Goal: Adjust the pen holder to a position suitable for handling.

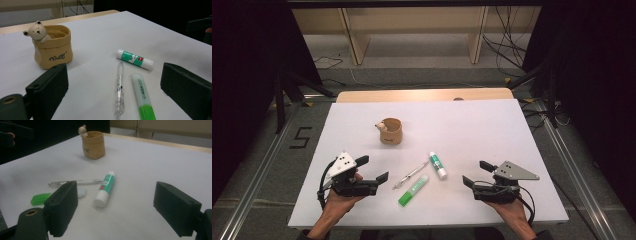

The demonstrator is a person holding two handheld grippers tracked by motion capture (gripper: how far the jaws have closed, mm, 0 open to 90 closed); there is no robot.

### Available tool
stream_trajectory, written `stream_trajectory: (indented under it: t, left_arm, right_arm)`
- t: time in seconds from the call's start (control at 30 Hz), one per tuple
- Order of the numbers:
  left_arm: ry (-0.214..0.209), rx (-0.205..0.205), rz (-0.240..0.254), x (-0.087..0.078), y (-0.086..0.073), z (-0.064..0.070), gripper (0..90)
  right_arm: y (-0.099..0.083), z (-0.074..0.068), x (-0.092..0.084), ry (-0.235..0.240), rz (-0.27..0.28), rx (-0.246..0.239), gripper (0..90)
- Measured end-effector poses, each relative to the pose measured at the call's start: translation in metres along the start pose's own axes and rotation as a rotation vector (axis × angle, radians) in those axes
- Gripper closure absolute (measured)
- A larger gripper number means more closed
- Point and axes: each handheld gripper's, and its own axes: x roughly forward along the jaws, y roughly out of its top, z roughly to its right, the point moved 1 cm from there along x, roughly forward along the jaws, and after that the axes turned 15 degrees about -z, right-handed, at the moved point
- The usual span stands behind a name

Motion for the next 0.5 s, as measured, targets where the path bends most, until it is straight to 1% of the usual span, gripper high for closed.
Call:
stream_trajectory:
  t: [0.33,0.5]
  left_arm:
    - [0.011,-0.006,-0.005,0.0007,0.0007,-0.0012,7.4]
    - [0.025,-0.023,-0.007,0.0003,0.0021,-0.0047,7.4]
  right_arm:
    - [0.0001,0.0007,0.0003,-0.004,0.002,0.001,20.5]
    - [0.0003,0.001,-0.0005,-0.007,0.006,0.007,20.5]
